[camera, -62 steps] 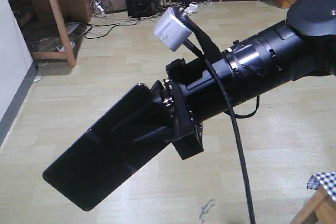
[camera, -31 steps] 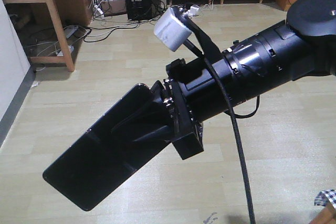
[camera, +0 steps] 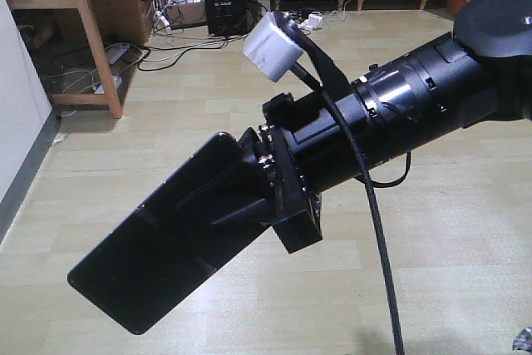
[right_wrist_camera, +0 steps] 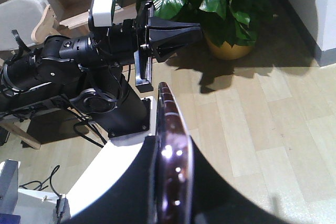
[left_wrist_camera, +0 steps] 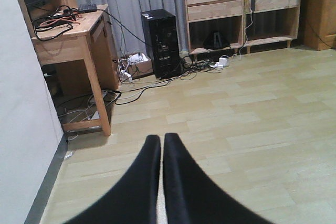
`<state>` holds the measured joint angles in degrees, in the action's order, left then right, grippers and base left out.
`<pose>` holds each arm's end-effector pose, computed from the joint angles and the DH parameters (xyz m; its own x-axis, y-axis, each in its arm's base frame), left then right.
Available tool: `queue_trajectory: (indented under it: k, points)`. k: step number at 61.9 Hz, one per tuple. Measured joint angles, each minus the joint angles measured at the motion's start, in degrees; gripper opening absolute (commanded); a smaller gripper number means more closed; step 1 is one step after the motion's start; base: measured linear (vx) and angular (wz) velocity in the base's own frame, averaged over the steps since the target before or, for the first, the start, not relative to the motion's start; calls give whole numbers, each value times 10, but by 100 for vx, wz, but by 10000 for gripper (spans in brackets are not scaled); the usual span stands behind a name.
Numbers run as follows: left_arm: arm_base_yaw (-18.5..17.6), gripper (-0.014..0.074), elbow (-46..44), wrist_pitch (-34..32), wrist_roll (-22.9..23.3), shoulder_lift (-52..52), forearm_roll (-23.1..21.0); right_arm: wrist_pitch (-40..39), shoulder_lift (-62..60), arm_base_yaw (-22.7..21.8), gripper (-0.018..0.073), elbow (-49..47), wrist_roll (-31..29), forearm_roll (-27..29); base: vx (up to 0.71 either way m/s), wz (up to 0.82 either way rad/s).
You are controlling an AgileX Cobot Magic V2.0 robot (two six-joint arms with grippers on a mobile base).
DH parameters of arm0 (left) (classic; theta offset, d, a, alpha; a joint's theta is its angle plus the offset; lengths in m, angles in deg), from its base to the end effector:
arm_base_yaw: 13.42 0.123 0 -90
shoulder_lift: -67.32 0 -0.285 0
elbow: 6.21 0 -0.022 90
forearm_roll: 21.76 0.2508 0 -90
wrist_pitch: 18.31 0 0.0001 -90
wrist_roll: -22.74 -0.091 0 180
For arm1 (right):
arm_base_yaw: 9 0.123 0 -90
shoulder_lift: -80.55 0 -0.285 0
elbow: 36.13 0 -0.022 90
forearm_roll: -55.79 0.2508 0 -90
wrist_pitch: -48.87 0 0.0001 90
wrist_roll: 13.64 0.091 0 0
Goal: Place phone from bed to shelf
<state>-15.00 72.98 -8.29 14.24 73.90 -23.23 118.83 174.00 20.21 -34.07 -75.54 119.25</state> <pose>0.0559 -0.0019 0.1868 -0.0961 0.1255 -0.9874 0.0441 0.9916 0.1217 0.2212 0.2113 0.3643 -0.3347 -0.4733 -0.8148 -0.9307 0.0306 0.3646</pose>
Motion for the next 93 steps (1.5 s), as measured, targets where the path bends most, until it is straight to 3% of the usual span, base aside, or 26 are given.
queue_trajectory:
  k: [93]
  points:
    - [0,1,0,0,0,0,0,1,0,0,-3,0,0,0,14,0]
